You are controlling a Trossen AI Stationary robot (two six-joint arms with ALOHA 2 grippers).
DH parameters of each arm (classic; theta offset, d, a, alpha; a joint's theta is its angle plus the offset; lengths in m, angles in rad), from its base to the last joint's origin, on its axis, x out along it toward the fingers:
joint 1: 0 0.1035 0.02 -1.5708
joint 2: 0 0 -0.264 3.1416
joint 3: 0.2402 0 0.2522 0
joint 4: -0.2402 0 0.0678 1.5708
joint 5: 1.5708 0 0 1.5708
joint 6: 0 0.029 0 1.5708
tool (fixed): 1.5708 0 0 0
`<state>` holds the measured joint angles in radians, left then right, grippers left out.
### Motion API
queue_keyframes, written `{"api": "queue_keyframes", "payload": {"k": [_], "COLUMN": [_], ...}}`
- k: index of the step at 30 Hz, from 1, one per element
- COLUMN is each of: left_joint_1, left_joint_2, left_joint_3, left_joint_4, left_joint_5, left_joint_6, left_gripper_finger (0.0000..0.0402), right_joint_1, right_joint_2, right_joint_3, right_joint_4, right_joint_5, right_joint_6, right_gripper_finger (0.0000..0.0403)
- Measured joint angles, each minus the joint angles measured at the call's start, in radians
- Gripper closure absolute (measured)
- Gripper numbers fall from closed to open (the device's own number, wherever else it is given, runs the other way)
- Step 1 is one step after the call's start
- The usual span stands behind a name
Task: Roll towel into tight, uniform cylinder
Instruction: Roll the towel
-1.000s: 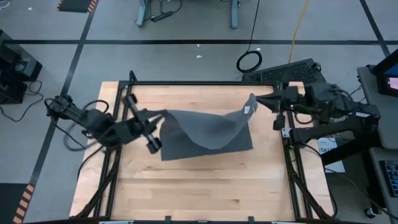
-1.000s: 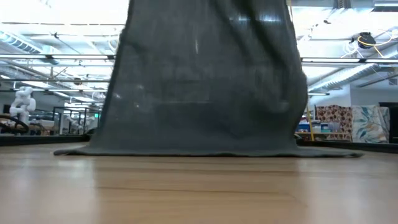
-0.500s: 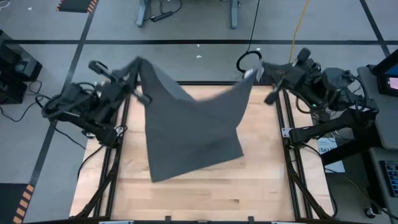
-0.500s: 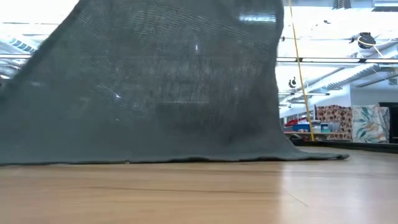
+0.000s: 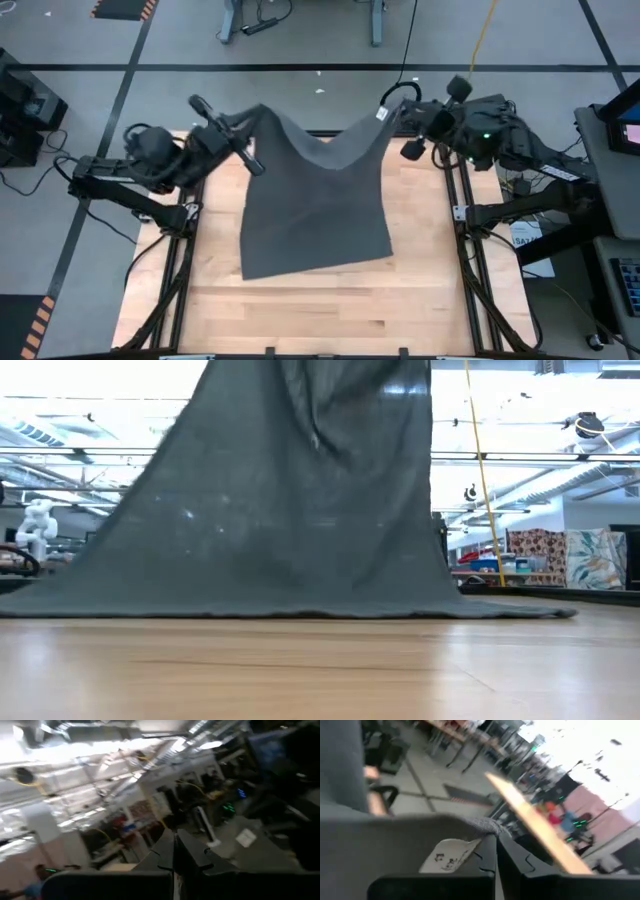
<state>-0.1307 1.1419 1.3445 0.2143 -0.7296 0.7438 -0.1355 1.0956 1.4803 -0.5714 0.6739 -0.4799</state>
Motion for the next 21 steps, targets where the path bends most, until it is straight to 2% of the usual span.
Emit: {"api": "queue_keyframes", "payload": {"k": [11,14,19,21], "left_joint_1": [0.000,-0.005,-0.027,-0.037], "left_joint_2": [0.000,0.000,0.000,0.003], "left_joint_3": [-0.001,-0.001,-0.001,-0.001], "left_joint_4": [-0.531,-0.589,-0.571,-0.544], "left_joint_5": [0.005,0.118,0.440,0.475], "left_joint_6": [-0.403,-0.471,-0.464,-0.450], "left_gripper_finger": [0.0391,0.0391,0.0391,0.0391], "right_joint_1": [-0.022,-0.021,-0.020,-0.020], "right_joint_2": [0.025,0.027,0.022,0.022], "right_joint_3": [0.000,-0.001,-0.002,-0.002], "right_joint_4": [-0.404,-0.474,-0.445,-0.394], "right_joint_5": [-0.173,-0.272,-0.500,-0.551], "right_joint_6": [0.265,0.287,0.249,0.223], "right_gripper_finger": [0.0403,0.0403,0.0403,0.0403]}}
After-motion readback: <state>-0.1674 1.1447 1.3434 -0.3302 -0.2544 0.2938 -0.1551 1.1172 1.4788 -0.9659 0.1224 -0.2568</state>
